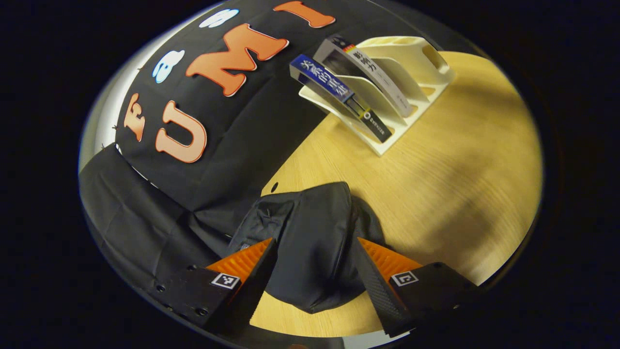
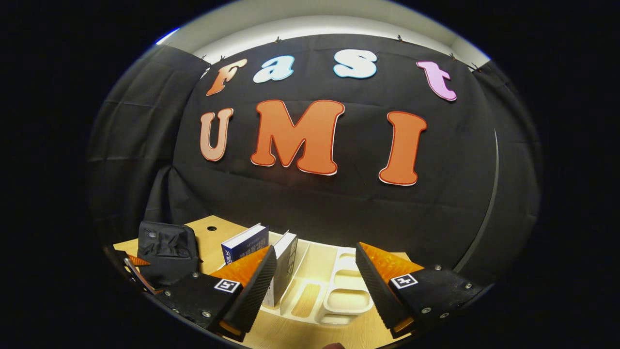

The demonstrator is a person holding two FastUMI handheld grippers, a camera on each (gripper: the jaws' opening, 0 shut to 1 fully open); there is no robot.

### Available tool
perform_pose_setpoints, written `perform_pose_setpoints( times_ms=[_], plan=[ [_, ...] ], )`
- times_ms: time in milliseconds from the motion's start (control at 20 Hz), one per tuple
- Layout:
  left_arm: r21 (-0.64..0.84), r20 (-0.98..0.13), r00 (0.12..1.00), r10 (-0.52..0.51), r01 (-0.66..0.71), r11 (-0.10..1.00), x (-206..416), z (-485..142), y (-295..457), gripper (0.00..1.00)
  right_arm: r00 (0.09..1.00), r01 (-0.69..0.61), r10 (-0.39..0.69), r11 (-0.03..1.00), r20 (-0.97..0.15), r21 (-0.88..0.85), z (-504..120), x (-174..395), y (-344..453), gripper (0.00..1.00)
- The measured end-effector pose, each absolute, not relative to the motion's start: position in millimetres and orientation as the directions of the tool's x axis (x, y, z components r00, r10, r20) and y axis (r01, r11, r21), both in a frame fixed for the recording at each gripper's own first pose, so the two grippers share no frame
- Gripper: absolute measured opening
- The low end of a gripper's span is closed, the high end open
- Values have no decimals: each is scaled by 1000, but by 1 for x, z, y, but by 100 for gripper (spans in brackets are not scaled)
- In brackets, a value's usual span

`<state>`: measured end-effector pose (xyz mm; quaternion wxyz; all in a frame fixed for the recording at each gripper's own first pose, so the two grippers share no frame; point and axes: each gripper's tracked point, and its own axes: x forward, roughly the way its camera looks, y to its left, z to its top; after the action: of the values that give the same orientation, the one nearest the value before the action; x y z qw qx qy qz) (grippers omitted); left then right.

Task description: Open the schoolbag, grab two books from the bookshelf and put them into the schoolbag.

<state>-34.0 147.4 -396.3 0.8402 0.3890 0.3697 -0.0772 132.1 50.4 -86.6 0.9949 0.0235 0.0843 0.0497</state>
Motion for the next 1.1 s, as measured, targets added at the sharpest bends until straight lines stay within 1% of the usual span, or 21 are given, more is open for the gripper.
perform_pose_setpoints(
  times_ms=[200,300,400,550,600,750,800,850,900,1000,1050,1100],
  plan=[
    [599,-710,671,214,417,684,-44,-414,156,97,985,-73,83,995,-151,71,-81,135,40,96],
    [631,-690,681,243,404,662,-33,-406,159,97,985,-73,86,994,-150,85,-80,135,39,97],
    [644,-679,691,249,398,654,-25,-401,162,96,986,-68,80,994,-145,85,-79,134,35,96],
    [649,-693,663,283,403,645,-18,-416,171,95,987,-75,88,993,-133,94,-73,133,36,96],
    [657,-697,651,301,411,632,-18,-421,171,95,988,-77,89,992,-128,96,-72,131,36,96],
    [704,-665,668,334,412,578,-12,-417,169,93,988,-81,93,992,-126,98,-72,127,35,96],
    [711,-659,673,334,414,568,-8,-414,168,77,985,-93,106,991,-134,100,-73,125,37,96],
    [712,-655,683,325,413,567,-1,-411,169,80,980,-115,129,988,-150,103,-76,124,42,96],
    [709,-655,687,315,414,571,4,-405,171,63,976,-131,147,986,-159,104,-78,121,45,96],
    [669,-686,667,291,421,612,14,-395,177,30,968,-169,184,980,-173,102,-77,119,52,96],
    [645,-705,651,281,425,635,19,-391,181,25,964,-184,200,978,-178,98,-76,120,56,96],
    [624,-719,644,262,433,650,25,-384,183,17,959,-196,212,976,-188,100,-76,120,60,96]
  ],
)
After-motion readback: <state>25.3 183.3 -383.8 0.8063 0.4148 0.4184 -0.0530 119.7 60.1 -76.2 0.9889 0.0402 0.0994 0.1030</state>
